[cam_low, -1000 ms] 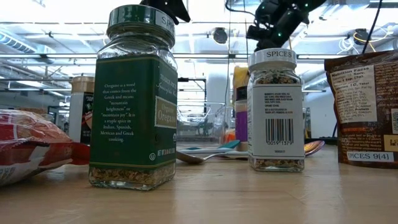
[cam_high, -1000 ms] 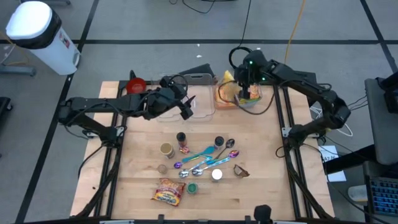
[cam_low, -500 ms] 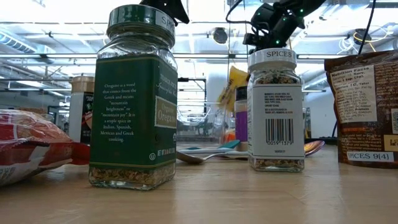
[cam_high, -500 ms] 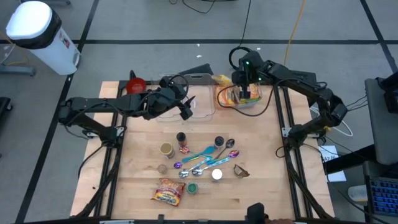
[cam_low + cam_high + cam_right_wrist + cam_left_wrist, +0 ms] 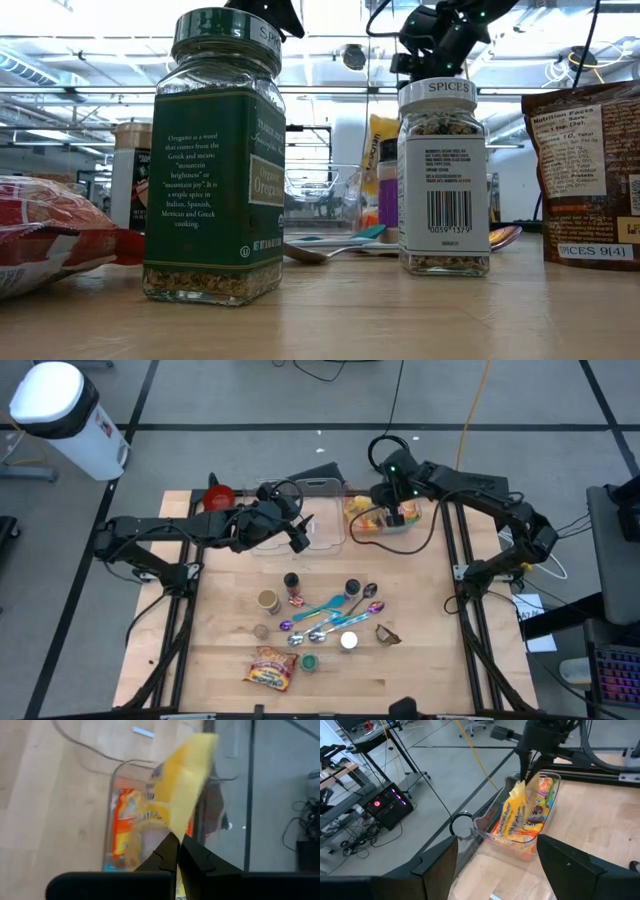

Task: Pick & Place Food Item
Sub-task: Put the yellow noodle pack into the right transparent bin

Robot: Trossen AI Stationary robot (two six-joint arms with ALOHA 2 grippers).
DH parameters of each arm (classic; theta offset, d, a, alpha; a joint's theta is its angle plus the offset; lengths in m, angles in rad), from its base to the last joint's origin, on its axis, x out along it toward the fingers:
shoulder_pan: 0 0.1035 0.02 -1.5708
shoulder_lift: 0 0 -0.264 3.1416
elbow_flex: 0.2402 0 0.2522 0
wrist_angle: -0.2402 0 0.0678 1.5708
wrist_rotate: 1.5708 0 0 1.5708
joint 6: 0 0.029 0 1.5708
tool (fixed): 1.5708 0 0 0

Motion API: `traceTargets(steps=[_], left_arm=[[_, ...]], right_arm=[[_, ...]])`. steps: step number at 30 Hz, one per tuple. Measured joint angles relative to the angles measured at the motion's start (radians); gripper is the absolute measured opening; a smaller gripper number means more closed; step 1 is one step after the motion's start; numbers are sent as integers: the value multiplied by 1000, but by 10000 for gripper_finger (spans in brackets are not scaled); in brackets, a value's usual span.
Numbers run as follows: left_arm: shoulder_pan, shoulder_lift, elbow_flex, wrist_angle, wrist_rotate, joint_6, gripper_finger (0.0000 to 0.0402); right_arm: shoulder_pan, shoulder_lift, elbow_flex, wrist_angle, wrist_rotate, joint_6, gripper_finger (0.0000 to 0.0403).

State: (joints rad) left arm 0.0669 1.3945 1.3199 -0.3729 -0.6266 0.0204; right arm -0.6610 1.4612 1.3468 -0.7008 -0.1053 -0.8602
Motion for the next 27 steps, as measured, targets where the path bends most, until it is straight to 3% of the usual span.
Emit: traceTargets(steps=[27], left_arm=[[0,0,-1,0,0,-3,280]], right_arm=[[21,-1,0,-97,-31,-76,0]])
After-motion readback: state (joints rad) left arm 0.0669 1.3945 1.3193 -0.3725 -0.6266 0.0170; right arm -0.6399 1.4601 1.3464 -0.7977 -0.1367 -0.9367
